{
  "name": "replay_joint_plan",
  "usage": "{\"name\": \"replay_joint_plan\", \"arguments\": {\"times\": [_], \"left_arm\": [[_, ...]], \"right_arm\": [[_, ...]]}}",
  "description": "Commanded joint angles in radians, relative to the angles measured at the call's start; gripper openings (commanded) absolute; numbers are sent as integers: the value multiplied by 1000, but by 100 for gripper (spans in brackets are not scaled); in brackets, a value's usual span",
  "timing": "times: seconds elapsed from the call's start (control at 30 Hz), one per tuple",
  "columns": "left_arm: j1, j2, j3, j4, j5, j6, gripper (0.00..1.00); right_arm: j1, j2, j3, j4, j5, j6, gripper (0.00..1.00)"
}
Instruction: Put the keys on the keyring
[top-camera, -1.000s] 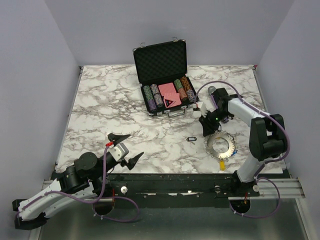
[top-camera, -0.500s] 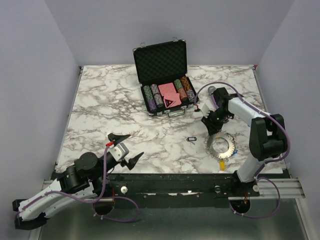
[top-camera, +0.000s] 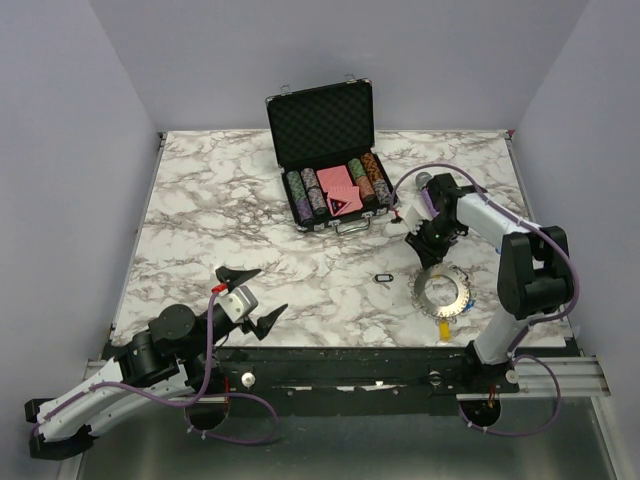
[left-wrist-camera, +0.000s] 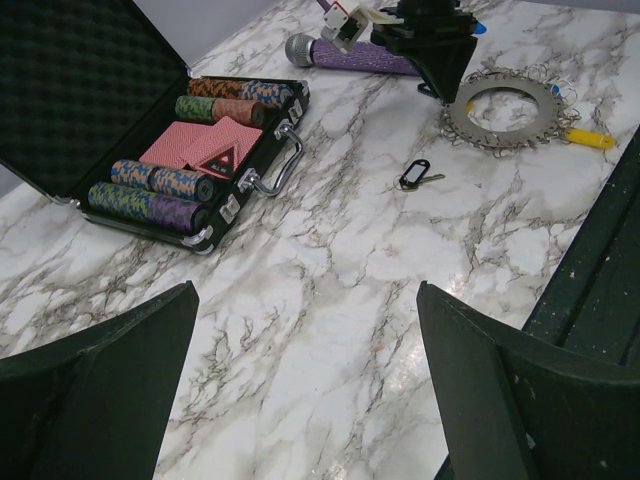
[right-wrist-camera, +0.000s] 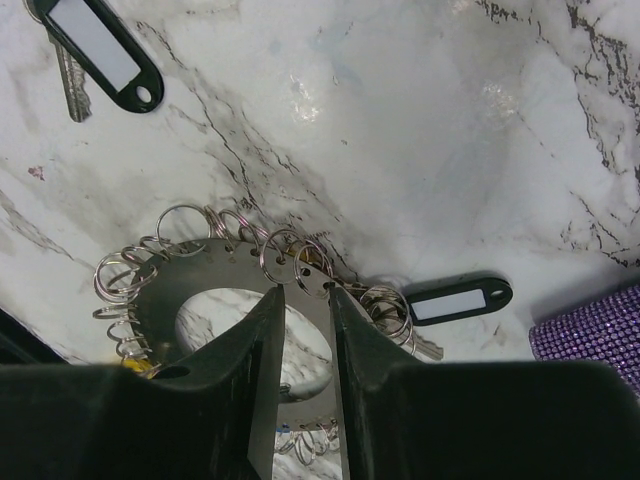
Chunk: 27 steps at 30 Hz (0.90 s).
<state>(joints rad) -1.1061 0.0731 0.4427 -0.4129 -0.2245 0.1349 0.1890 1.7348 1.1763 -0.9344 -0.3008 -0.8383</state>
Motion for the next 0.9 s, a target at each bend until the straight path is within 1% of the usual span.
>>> {"name": "replay_joint_plan", "arguments": {"times": [0.0,0.27,0.47,0.87], "left_arm": [[5,-4,-6,5,20,11,99],[5,-4,-7,5,22,9,99],[5,-4,-6,6,20,11,99],[5,-4,-6,5,19,12,99]], "right_arm": [[-8,25,16,-6,35,-8,32],[-10,39,11,-7,40,-24,34],[-10,52,14,9,31,-21,34],[-10,77,23,6,3,-28,26]]}}
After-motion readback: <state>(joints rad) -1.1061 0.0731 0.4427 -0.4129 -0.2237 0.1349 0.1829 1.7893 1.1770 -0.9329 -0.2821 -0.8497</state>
